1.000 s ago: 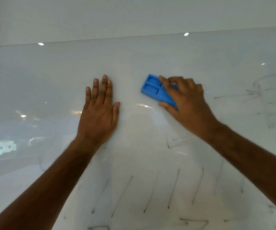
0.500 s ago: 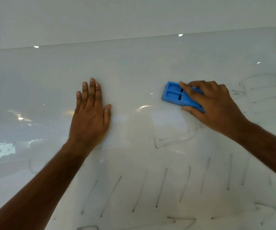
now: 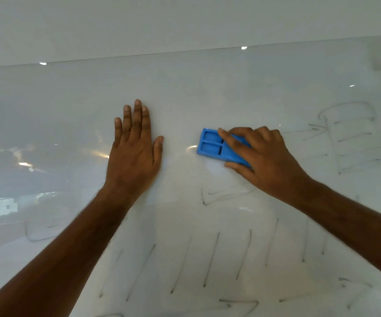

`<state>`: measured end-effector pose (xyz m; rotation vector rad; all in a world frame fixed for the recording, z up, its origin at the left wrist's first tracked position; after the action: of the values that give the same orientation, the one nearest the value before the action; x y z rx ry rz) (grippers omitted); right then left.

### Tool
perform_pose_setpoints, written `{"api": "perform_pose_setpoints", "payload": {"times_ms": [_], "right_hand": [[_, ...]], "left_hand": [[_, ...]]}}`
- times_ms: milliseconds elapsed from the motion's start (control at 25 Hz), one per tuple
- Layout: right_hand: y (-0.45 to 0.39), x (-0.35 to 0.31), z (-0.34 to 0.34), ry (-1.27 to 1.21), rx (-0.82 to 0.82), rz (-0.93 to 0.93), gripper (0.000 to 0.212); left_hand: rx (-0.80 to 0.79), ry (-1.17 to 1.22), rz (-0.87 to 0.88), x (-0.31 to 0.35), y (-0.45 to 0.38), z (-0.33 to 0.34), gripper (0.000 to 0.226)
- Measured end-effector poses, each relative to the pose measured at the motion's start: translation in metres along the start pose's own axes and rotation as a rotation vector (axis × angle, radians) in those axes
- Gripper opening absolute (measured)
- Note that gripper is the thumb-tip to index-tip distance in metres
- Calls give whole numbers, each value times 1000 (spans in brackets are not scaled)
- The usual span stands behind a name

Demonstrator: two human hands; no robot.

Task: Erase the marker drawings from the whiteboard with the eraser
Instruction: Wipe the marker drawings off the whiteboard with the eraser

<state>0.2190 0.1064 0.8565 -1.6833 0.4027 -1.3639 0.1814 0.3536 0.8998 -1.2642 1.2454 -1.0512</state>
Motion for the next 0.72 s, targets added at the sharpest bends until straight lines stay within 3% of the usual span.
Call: {"api": "perform_pose_setpoints", "payload": {"times_ms": [160,360,480,720], "right_hand": [[34,30,-7,49,-60,-31,65],[19,101,-16,29,-34,175,71],[3,99,-12,-17,20,258,70],[45,46,-8,2,-30,42,67]], "left_hand": [[-17,-5,3,0,3,1,75],[-25,-17,-34,11,7,3,76],[-24,-13,-18,33,3,7,77],[-19,12,16,67,-6,14,77]]}}
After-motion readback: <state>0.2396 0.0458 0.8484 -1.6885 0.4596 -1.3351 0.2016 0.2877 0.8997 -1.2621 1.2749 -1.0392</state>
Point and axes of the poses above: each hand's wrist, its own y-axis away from the middle knuckle, its own z-axis out of the palm, x = y × z, the point moved 10 cm from there along -y, towards the middle knuckle, and after that the axes turned 7 degrees about -z, right-handed, at the moved point
